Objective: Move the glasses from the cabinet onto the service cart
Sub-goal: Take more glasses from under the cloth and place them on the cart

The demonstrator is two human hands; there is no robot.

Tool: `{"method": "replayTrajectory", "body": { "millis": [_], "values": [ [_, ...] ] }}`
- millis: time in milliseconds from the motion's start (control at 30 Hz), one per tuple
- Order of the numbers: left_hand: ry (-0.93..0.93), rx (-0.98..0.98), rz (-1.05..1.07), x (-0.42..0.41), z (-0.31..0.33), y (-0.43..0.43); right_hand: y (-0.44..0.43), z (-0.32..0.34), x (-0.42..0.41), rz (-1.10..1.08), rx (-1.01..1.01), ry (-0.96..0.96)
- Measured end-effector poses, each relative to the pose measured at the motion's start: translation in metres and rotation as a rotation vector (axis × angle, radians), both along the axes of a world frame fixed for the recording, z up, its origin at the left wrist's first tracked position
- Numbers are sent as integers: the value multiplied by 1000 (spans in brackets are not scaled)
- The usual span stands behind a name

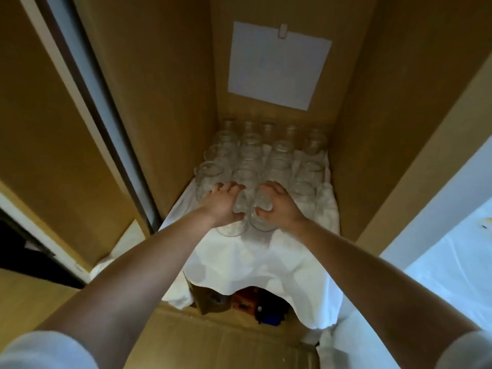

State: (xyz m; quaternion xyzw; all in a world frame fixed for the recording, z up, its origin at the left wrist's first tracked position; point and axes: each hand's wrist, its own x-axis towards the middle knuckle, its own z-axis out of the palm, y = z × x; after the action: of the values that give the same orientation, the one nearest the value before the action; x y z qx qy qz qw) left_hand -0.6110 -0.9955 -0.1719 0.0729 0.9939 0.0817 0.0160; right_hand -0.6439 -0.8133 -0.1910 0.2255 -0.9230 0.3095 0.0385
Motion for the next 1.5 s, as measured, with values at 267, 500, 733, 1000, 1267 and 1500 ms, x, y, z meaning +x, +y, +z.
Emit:
{"method": "replayTrajectory", "body": {
  "millis": [267,500,733,1000,1267,1500],
  "values": [
    [-26,26,-148,-13,2,-20,-19,-15,18,-226,3,-59],
    [-43,173,-171,-29,-11,-24,-20,-14,12,-311,68,-25],
    [43,359,-192,-36,-24,-26,-23,-19,-10,-397,52,-30],
    [127,405,-195,-37,-33,-26,-36,-32,-7,-512,64,130],
    [166,429,-175,-37,-38,-24,-41,-39,-10,-538,24,168],
    [76,388,-163,-34,-31,-24,-35,-20,-1,-528,244,91]
  ]
}}
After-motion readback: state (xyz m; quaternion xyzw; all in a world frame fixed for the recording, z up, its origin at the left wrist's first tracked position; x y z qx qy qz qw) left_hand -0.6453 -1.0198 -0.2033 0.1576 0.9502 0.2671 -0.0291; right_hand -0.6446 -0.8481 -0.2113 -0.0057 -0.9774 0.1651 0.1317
